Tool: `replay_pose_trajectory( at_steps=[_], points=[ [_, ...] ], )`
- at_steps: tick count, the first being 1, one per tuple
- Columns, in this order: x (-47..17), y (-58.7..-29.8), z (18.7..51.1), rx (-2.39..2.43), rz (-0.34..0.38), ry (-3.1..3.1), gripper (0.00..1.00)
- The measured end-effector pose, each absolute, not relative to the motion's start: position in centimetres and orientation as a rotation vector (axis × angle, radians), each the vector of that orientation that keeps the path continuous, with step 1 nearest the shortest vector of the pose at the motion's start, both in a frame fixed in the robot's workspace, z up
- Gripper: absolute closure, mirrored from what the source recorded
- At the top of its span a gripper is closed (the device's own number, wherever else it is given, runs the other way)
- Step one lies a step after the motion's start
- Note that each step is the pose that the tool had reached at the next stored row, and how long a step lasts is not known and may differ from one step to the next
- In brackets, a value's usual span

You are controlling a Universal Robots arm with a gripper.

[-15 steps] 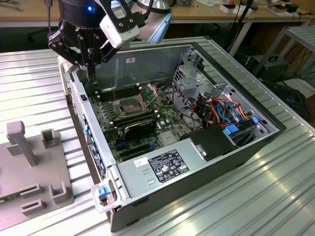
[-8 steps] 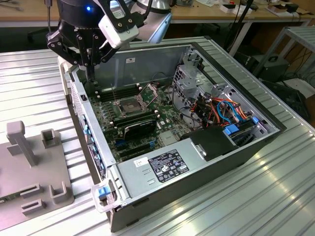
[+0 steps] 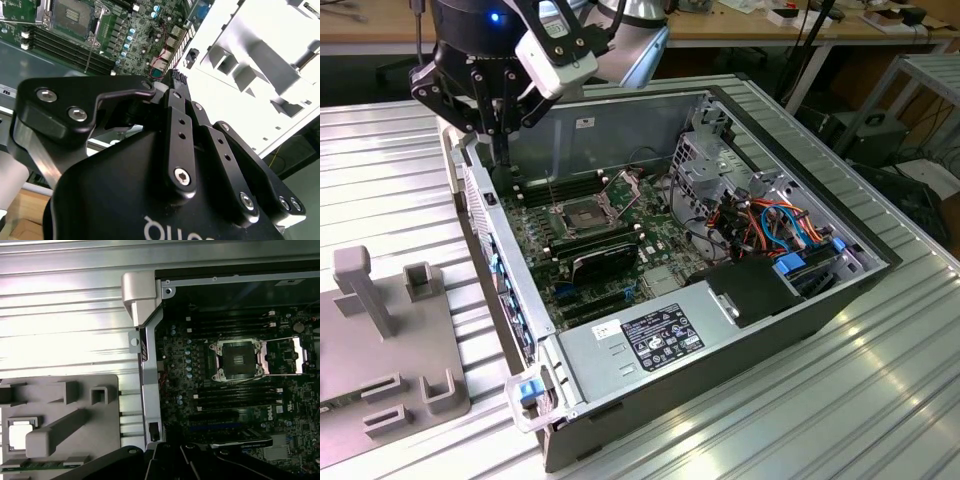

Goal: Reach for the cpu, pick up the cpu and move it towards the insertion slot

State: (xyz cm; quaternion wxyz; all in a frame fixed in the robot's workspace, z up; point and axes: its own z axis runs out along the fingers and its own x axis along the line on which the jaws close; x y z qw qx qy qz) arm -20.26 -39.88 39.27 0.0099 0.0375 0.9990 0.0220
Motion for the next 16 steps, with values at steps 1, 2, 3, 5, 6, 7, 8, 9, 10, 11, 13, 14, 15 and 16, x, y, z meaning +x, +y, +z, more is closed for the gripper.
replay_pose_trajectory(
  at_steps=[1,2,3,5,6,7,8,9,10,11,13,14,15,16],
  points=[
    [-20.30,-39.88,39.27,0.117,0.069,3.119,0.89],
    [-20.33,-39.88,39.27,0.117,0.069,3.119,0.89],
    [-20.37,-39.89,39.27,0.117,0.069,3.119,0.89],
    [-20.44,-39.88,39.27,0.117,0.069,3.119,0.89],
    [-20.47,-39.89,39.27,0.117,0.069,3.119,0.89],
    [-20.50,-39.89,39.27,0.117,0.069,3.119,0.89],
    [-20.52,-39.89,39.27,0.117,0.069,3.119,0.89],
    [-20.57,-39.89,39.27,0.117,0.069,3.119,0.89],
    [-20.59,-39.88,39.27,0.117,0.069,3.119,0.89],
    [-20.62,-39.88,39.27,0.117,0.069,3.119,0.89],
    [-20.68,-39.89,39.27,0.117,0.069,3.119,0.89],
    [-20.74,-39.89,39.27,0.117,0.069,3.119,0.89],
    [-20.77,-39.88,39.27,0.117,0.069,3.119,0.89],
    [-20.80,-39.88,39.27,0.117,0.069,3.119,0.89]
  ],
)
